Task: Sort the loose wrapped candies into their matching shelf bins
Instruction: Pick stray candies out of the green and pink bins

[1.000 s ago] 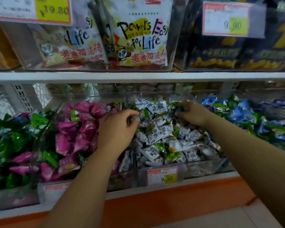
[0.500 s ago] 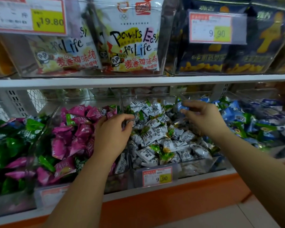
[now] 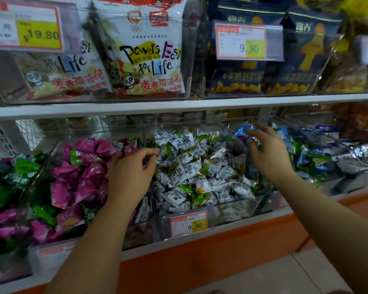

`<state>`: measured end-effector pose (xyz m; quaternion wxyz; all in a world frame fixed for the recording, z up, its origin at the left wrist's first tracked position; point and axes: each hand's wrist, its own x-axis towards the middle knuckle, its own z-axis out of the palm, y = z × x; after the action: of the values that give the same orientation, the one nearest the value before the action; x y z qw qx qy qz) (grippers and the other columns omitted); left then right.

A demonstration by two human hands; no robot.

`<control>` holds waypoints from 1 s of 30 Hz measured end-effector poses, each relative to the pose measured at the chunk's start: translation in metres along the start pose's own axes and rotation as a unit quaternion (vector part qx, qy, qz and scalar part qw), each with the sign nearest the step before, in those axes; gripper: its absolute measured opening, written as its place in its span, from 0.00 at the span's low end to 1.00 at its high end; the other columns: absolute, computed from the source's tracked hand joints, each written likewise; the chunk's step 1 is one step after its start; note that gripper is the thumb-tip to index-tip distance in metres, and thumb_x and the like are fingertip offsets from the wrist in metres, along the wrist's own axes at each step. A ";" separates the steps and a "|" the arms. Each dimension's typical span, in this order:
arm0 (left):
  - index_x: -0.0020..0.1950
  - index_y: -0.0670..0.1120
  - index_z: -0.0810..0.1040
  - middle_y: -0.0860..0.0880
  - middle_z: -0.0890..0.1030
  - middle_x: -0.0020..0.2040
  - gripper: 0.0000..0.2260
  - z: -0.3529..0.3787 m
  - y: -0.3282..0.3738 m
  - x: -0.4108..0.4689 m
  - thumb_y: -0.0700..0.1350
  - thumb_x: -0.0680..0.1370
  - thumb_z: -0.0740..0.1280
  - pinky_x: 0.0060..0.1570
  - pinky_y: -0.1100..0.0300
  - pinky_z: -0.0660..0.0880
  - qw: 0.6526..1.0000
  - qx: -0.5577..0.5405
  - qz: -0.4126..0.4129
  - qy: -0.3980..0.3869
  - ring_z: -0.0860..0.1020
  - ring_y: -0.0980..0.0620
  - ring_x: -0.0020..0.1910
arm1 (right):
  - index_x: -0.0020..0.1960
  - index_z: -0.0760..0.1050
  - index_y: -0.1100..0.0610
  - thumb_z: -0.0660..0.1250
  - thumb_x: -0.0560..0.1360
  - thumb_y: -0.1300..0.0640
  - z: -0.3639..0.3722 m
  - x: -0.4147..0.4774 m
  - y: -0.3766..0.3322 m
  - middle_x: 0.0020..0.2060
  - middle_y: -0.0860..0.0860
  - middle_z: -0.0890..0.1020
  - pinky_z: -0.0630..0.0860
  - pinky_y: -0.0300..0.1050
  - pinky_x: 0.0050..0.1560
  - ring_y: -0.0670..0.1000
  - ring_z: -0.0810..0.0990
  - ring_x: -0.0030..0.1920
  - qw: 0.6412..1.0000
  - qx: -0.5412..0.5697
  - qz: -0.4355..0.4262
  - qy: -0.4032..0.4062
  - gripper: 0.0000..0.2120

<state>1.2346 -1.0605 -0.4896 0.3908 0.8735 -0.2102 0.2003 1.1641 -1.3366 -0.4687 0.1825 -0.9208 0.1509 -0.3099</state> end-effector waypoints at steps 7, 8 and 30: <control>0.55 0.51 0.81 0.63 0.66 0.28 0.08 0.001 -0.001 0.002 0.45 0.79 0.64 0.55 0.38 0.72 1.000 0.002 -0.004 0.004 0.66 0.62 0.25 | 0.72 0.66 0.54 0.54 0.81 0.44 0.025 -0.001 -0.055 0.62 0.54 0.77 0.73 0.47 0.56 0.54 0.77 0.57 0.944 -0.042 -0.025 -0.325 0.23; 0.55 0.51 0.81 0.63 0.67 0.29 0.08 0.001 -0.002 0.002 0.45 0.79 0.64 0.55 0.38 0.72 1.000 0.003 -0.003 0.001 0.66 0.62 0.25 | 0.73 0.64 0.53 0.53 0.81 0.43 0.028 -0.002 -0.063 0.68 0.54 0.72 0.69 0.48 0.63 0.55 0.73 0.64 0.932 -0.034 -0.037 -0.358 0.25; 0.56 0.52 0.80 0.54 0.82 0.45 0.08 0.000 -0.007 0.004 0.47 0.79 0.64 0.57 0.41 0.71 1.000 0.005 -0.001 -0.015 0.70 0.64 0.30 | 0.68 0.70 0.42 0.63 0.77 0.43 0.039 -0.037 -0.094 0.75 0.49 0.61 0.54 0.55 0.72 0.49 0.57 0.74 0.884 0.007 -0.334 -0.327 0.20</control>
<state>1.2416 -1.0568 -0.4917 0.3835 0.8784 -0.2146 0.1877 1.1751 -1.2291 -0.4762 0.1134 -0.9645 -0.2361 -0.0351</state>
